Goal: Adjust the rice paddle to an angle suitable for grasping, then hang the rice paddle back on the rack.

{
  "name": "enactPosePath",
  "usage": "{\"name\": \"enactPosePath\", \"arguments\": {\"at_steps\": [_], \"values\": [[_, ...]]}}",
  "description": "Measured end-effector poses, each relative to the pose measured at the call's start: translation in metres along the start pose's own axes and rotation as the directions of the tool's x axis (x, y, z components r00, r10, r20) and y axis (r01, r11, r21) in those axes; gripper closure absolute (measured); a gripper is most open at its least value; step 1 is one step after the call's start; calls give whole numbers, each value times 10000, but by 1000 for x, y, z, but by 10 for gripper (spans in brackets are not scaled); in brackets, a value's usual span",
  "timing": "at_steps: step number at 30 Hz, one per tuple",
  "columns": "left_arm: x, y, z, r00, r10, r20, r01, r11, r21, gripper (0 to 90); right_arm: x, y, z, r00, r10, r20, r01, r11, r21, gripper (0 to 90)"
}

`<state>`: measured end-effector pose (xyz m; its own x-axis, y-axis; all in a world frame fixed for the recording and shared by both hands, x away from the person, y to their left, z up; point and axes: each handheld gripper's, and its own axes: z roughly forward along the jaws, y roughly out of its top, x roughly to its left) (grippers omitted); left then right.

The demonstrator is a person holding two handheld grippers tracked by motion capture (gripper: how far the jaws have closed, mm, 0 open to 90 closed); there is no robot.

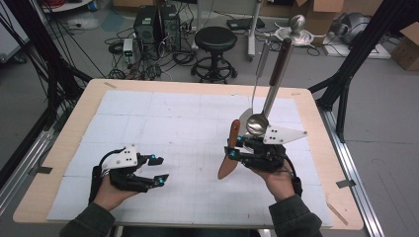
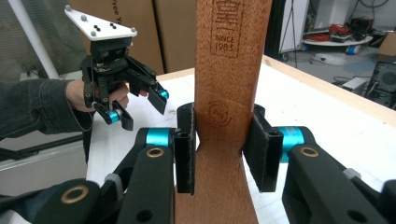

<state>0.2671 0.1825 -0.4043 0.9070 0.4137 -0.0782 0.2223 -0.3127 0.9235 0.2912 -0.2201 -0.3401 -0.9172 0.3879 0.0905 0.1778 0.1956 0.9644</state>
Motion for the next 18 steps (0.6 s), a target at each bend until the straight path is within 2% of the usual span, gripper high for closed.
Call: {"name": "enactPosePath", "arguments": {"at_steps": [18], "values": [[4,-1,-4,9997,-106,-199,107,9999,36,374,-6,8,-37,9985,-1,552,15,9997,-251,669]]}}
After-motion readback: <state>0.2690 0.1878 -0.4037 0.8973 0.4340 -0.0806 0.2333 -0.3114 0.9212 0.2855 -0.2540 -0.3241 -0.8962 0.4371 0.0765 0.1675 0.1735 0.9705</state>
